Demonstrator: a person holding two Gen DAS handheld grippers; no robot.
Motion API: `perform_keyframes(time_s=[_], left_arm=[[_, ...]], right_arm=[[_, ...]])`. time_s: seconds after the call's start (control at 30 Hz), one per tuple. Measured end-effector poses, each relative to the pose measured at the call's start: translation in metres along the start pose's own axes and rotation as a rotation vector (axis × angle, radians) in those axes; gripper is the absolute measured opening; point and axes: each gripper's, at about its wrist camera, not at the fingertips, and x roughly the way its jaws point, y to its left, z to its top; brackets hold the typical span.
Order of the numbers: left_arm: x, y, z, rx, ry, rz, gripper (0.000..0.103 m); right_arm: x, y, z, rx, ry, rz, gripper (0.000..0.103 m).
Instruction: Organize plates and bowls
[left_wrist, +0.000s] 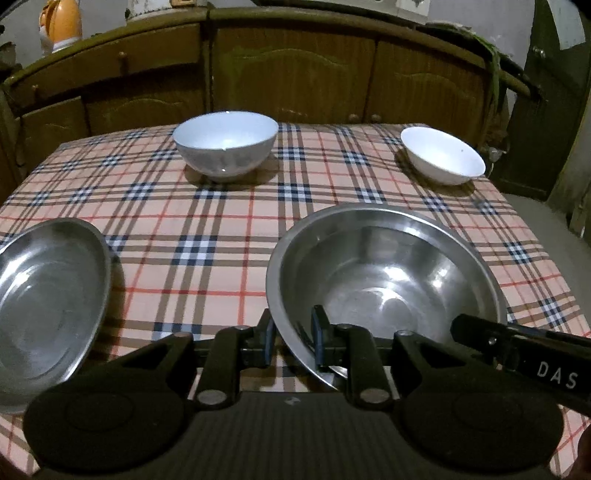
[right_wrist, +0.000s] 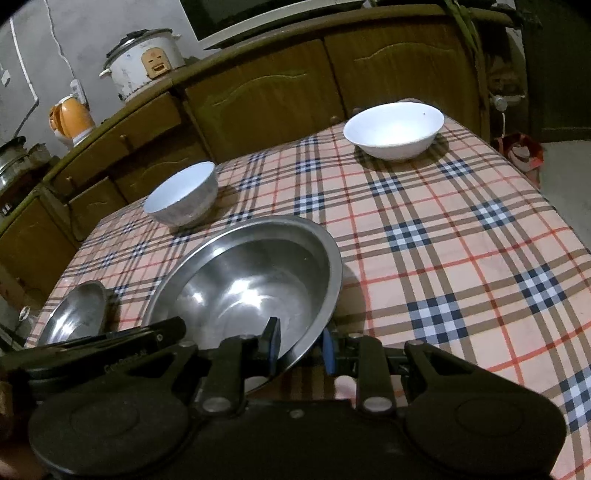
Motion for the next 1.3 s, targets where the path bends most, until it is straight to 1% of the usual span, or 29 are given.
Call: perform_keyframes(time_s=[0.13,0.4,0.5,0.6,0.67,0.73,0.8,0.87,0.9,0.93,1.0,1.07,1.17,1.27,1.3], left_arm=[[0.006,-0.003,-0.002,0.019,0.003,0.007,0.022],[0.007,-0.008,-0.004,0.039,0.000,0.007,0.028],[0.006,-0.008,-0.004,0.040,0.006,0.010,0.037],[0.004,-0.007,-0.003,0.047,0.014,0.018,0.042],[0.001,-0.006,-0.002,0.047,0.008,0.026,0.054],[-0.004,-0.006,-0.001,0.048,-0.001,0.034,0.056],[-0.007,-0.005,0.002,0.049,-0.003,0.040,0.059],[-0.012,-0.005,0.005,0.043,-0.011,0.044,0.065],[-0.014,-0.005,0.007,0.043,-0.018,0.047,0.065],[-0.017,-0.006,0.009,0.047,-0.025,0.046,0.066],[-0.022,-0.008,0.013,0.055,-0.035,0.041,0.067],[-0.027,-0.011,0.019,0.060,-0.048,0.034,0.072],[-0.033,-0.015,0.026,0.067,-0.067,0.024,0.074],[-0.036,-0.020,0.034,0.074,-0.086,0.020,0.077],[-0.037,-0.021,0.037,0.074,-0.089,0.019,0.078]], right_arm=[[0.005,-0.004,0.000,-0.003,0.002,-0.005,0.031],[0.004,-0.005,0.000,-0.008,0.000,-0.007,0.032],[0.003,-0.007,-0.001,0.000,-0.001,-0.020,0.033],[-0.002,-0.010,0.000,0.006,-0.011,-0.031,0.034],[-0.007,-0.012,0.003,0.009,-0.024,-0.041,0.036],[-0.013,-0.013,0.005,0.010,-0.041,-0.049,0.041],[-0.019,-0.014,0.008,0.016,-0.055,-0.046,0.041],[-0.025,-0.013,0.012,0.013,-0.068,-0.038,0.041],[-0.028,-0.013,0.014,0.009,-0.073,-0.033,0.044],[-0.031,-0.012,0.016,0.004,-0.079,-0.029,0.048],[-0.035,-0.009,0.020,-0.005,-0.089,-0.024,0.049],[-0.039,-0.008,0.024,-0.010,-0.097,-0.016,0.049],[-0.043,-0.006,0.031,-0.021,-0.110,-0.010,0.054],[-0.047,-0.008,0.038,-0.022,-0.123,-0.007,0.055],[-0.048,-0.009,0.040,-0.023,-0.127,-0.007,0.057]])
